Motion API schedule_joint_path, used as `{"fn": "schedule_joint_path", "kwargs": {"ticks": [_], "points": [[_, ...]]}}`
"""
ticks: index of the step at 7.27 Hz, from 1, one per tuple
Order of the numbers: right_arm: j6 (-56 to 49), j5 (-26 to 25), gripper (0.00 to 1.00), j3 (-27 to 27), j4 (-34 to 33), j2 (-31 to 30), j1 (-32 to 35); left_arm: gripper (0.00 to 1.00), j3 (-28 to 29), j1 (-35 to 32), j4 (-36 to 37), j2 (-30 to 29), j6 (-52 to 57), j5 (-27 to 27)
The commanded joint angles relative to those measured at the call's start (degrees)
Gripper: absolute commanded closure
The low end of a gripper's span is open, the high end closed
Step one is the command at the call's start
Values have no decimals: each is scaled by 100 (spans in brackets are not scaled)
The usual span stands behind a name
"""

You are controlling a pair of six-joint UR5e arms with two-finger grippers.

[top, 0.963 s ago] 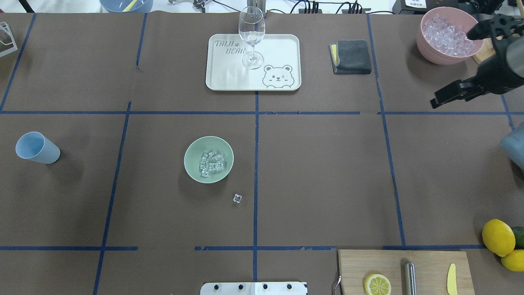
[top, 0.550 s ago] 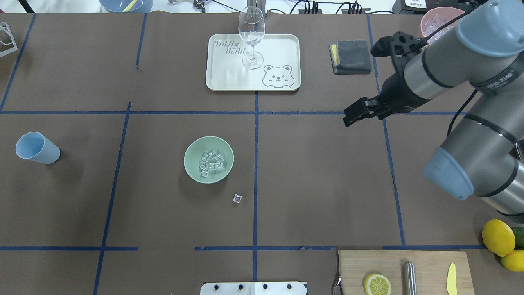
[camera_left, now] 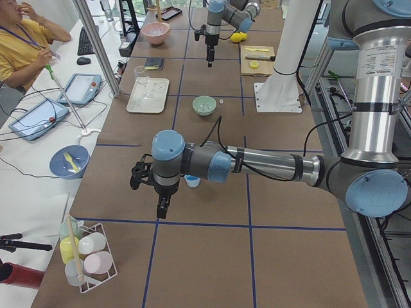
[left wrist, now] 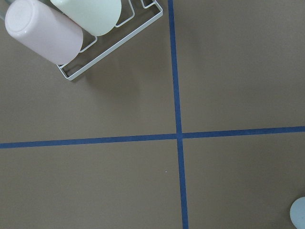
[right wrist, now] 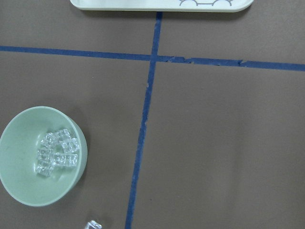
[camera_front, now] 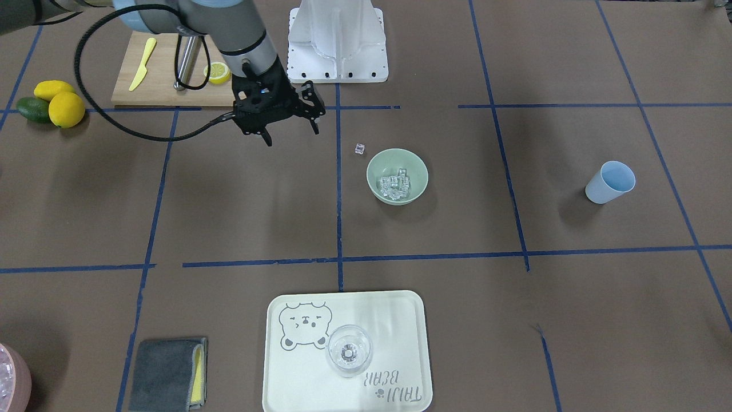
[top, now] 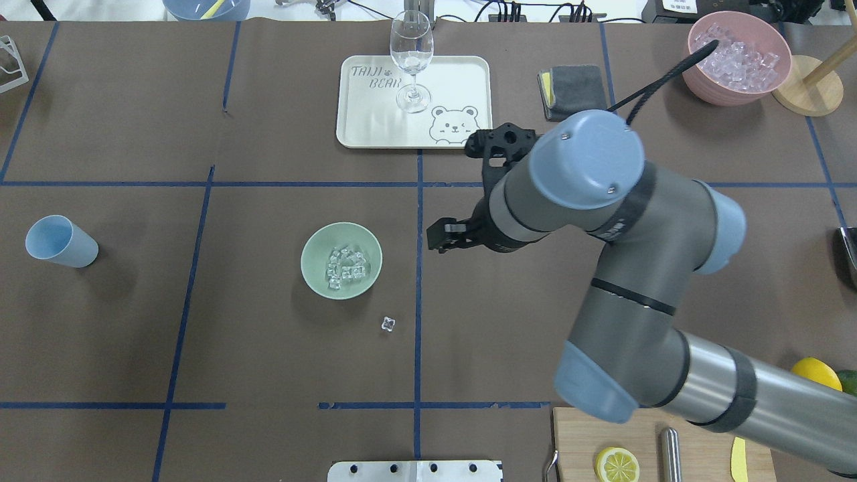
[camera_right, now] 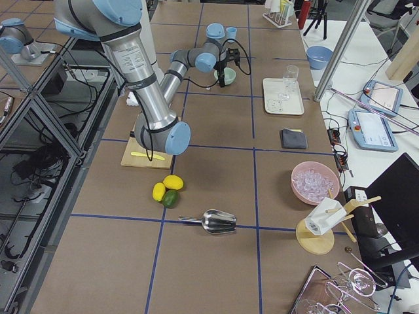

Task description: Pour ice into bowl

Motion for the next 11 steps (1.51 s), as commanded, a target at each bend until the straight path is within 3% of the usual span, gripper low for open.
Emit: {"fn": "schedule_joint_path", "kwargs": {"ticks": [1, 3, 6, 8, 9, 11], "points": [[414, -561, 3, -1296, -165, 1174, -371, 0, 9, 0, -2, -5, -5, -222], [530, -774, 5, -2659, -104, 2020, -512, 0, 9, 9, -2, -14, -5, -223], [530, -828, 20, -3201, 204, 2076, -583, 0, 9, 18, -10, -22, -5, -232], [521, -793, 72, -3211, 213, 2067, -592, 0, 26, 18, -80, -14, -5, -223], [512, -775, 93, -3211, 213, 2067, -592, 0, 35, 18, -98, -22, -5, -223], [512, -766, 100, -3211, 213, 2059, -592, 0, 35, 18, -107, -14, -5, -223]]}}
